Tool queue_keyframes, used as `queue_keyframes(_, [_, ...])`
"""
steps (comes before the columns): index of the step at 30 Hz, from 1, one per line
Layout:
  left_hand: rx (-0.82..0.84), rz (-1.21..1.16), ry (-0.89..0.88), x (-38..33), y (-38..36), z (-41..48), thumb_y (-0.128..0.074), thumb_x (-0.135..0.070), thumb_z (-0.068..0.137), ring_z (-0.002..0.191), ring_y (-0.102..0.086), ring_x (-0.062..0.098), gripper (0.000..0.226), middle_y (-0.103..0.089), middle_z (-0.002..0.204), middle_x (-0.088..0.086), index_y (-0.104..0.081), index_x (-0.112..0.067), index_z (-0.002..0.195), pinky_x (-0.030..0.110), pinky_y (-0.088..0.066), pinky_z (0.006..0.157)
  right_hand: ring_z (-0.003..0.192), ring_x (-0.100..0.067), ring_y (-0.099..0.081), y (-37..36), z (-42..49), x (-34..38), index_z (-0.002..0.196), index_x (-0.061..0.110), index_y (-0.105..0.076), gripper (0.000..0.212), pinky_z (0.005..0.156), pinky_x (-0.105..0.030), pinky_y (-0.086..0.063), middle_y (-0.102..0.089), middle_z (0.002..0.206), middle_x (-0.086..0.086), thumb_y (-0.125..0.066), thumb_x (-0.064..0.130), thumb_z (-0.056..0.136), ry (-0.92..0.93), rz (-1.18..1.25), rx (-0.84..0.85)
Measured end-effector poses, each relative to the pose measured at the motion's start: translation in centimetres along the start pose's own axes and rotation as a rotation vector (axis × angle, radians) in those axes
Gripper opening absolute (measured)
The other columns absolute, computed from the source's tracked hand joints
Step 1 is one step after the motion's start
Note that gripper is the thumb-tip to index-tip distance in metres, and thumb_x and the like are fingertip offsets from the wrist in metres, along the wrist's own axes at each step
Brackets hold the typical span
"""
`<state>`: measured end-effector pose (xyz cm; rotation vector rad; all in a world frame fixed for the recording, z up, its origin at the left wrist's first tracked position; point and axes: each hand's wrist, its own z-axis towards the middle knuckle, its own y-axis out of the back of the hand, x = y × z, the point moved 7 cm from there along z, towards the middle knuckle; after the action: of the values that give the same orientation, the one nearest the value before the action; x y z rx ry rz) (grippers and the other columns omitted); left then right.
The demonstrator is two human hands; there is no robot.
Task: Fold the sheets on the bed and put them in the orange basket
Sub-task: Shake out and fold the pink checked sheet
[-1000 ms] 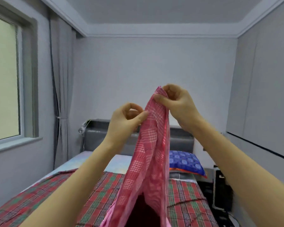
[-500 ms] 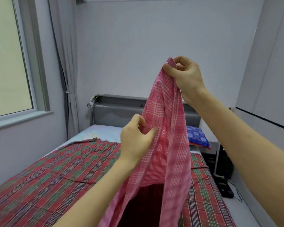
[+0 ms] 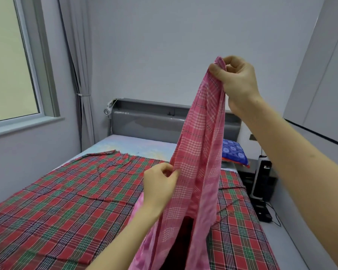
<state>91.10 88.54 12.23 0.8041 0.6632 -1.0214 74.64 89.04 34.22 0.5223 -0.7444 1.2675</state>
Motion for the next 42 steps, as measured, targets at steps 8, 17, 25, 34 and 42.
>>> queue_keyframes(8, [0.09, -0.09, 0.066, 0.6, 0.6, -0.6, -0.071, -0.011, 0.082, 0.064, -0.061, 0.012, 0.012, -0.067, 0.068, 0.0, -0.064, -0.011, 0.072, 0.019, -0.047, 0.059, 0.059, -0.007, -0.057, 5.0, -0.1, -0.8, 0.075, 0.016, -0.056, 0.017, 0.059, -0.023, -0.049, -0.057, 0.068, 0.004, -0.066, 0.008, 0.086, -0.018, -0.037, -0.056])
queue_keyframes(17, [0.394, -0.198, 0.338, 3.2, -1.4, -1.5, -0.07, -0.006, 0.081, 0.069, -0.063, 0.013, 0.01, -0.07, 0.075, 0.004, -0.07, -0.014, 0.076, 0.021, -0.05, 0.067, 0.06, -0.005, -0.062, 16.0, -6.8, -10.3, 0.08, 0.015, -0.062, 0.036, 0.054, -0.018, -0.051, -0.066, 0.066, 0.007, -0.077, 0.032, 0.052, -0.399, -0.093, -0.036])
queue_keyframes(25, [0.827, -0.061, 0.195, -0.4, -5.9, -3.9, -0.073, -0.008, 0.079, 0.057, -0.06, 0.001, 0.009, -0.067, 0.061, -0.006, -0.071, -0.014, 0.073, 0.015, -0.049, 0.062, 0.095, -0.019, -0.06, 18.1, -16.9, -20.0, 0.108, 0.016, -0.058, 0.034, 0.073, -0.03, -0.046, -0.064, 0.107, 0.0, -0.065, 0.04, 0.086, -0.599, -1.309, 0.338])
queue_keyframes(34, [0.921, -0.007, 0.057, -2.9, -6.5, -3.9, -0.074, -0.008, 0.076, 0.062, -0.061, 0.005, 0.006, -0.069, 0.068, 0.0, -0.074, -0.012, 0.08, 0.023, -0.051, 0.067, 0.063, -0.009, -0.054, 4.0, -20.5, -14.2, 0.092, 0.015, -0.069, 0.02, 0.061, -0.029, -0.045, -0.065, 0.077, -0.008, -0.068, 0.034, 0.084, -0.322, -0.704, 0.619])
queue_keyframes(42, [0.495, -0.094, -0.042, 0.1, -2.2, -4.3, -0.077, -0.024, 0.075, 0.073, -0.065, 0.011, 0.02, -0.071, 0.078, -0.002, -0.068, -0.013, 0.089, 0.024, -0.053, 0.07, 0.067, -0.019, -0.057, 0.4, -19.1, -11.9, 0.081, 0.005, -0.072, 0.019, 0.065, -0.036, -0.046, -0.066, 0.072, -0.005, -0.066, 0.022, 0.087, -0.054, -1.01, 0.61])
